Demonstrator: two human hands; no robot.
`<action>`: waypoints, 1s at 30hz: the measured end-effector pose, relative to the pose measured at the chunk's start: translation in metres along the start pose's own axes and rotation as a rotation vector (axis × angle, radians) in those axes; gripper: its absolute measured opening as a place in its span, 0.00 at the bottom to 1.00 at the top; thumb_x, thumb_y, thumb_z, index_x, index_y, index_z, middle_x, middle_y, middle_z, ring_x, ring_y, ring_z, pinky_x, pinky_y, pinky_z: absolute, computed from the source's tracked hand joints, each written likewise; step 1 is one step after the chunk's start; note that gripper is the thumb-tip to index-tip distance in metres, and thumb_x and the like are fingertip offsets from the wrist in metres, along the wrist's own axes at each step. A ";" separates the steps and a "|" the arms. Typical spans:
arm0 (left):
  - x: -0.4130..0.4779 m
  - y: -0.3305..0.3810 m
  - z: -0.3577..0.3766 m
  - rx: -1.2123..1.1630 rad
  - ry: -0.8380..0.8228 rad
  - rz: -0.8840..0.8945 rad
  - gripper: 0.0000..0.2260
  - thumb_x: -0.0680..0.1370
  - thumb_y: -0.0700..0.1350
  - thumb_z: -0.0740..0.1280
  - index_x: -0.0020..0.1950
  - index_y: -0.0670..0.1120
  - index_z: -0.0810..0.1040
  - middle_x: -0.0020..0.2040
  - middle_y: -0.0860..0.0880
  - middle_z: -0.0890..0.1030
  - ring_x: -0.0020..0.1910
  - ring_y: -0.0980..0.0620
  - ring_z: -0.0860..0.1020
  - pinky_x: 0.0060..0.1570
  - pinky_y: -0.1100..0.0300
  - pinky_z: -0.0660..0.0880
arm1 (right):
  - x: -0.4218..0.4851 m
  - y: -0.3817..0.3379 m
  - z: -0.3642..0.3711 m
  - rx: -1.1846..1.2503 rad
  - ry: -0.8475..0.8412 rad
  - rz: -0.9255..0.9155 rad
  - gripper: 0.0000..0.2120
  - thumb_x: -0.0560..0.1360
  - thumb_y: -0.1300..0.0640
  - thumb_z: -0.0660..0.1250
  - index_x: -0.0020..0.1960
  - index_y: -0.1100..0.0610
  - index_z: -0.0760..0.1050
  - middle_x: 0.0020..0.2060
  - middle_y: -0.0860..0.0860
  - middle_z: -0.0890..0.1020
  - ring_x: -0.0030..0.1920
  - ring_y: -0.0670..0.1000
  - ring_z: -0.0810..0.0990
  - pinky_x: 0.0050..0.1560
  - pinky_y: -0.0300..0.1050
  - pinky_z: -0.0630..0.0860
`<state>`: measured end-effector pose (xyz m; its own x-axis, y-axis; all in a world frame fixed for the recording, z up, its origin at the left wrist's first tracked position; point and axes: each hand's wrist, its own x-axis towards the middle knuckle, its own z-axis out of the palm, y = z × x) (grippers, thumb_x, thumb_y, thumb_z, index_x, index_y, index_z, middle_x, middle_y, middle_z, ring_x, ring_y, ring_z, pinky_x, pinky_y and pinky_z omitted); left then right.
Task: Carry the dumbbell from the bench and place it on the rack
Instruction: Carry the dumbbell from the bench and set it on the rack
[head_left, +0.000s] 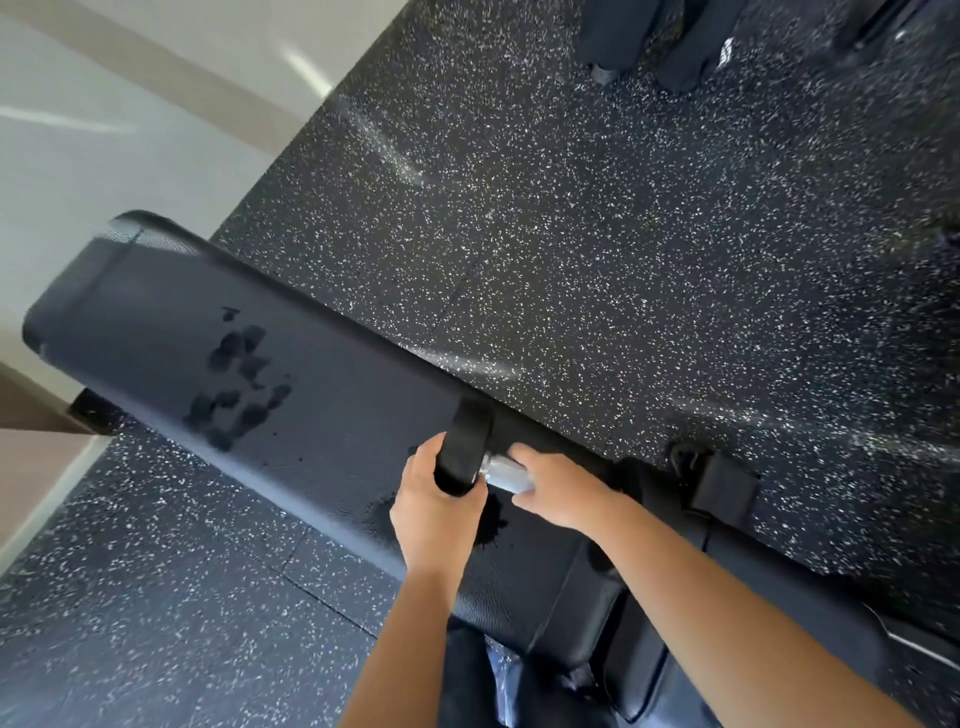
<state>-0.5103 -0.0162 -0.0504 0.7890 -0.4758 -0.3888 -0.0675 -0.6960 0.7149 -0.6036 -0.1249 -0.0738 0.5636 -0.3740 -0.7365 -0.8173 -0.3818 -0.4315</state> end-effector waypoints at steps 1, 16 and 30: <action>-0.003 0.007 -0.006 0.010 -0.017 0.018 0.19 0.66 0.43 0.70 0.52 0.60 0.72 0.45 0.54 0.80 0.44 0.53 0.77 0.46 0.58 0.72 | -0.009 -0.003 -0.001 0.027 -0.010 0.011 0.15 0.73 0.57 0.62 0.58 0.53 0.63 0.51 0.59 0.79 0.46 0.60 0.78 0.38 0.45 0.67; -0.077 0.162 -0.084 -0.157 -0.412 0.432 0.20 0.65 0.39 0.76 0.51 0.55 0.75 0.49 0.52 0.79 0.51 0.54 0.76 0.51 0.60 0.71 | -0.205 -0.050 -0.063 0.531 0.242 0.206 0.23 0.73 0.53 0.65 0.64 0.53 0.61 0.51 0.58 0.81 0.48 0.58 0.81 0.48 0.48 0.75; -0.204 0.287 -0.085 -0.138 -0.948 0.794 0.22 0.65 0.36 0.75 0.52 0.55 0.75 0.51 0.49 0.80 0.51 0.55 0.78 0.52 0.61 0.74 | -0.412 -0.044 -0.075 1.002 0.680 0.419 0.22 0.68 0.55 0.70 0.58 0.51 0.65 0.49 0.53 0.79 0.40 0.52 0.77 0.35 0.43 0.71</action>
<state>-0.6385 -0.0735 0.2838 -0.1964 -0.9794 -0.0463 -0.2137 -0.0033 0.9769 -0.7911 -0.0175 0.2877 -0.0521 -0.7787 -0.6252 -0.5117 0.5585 -0.6529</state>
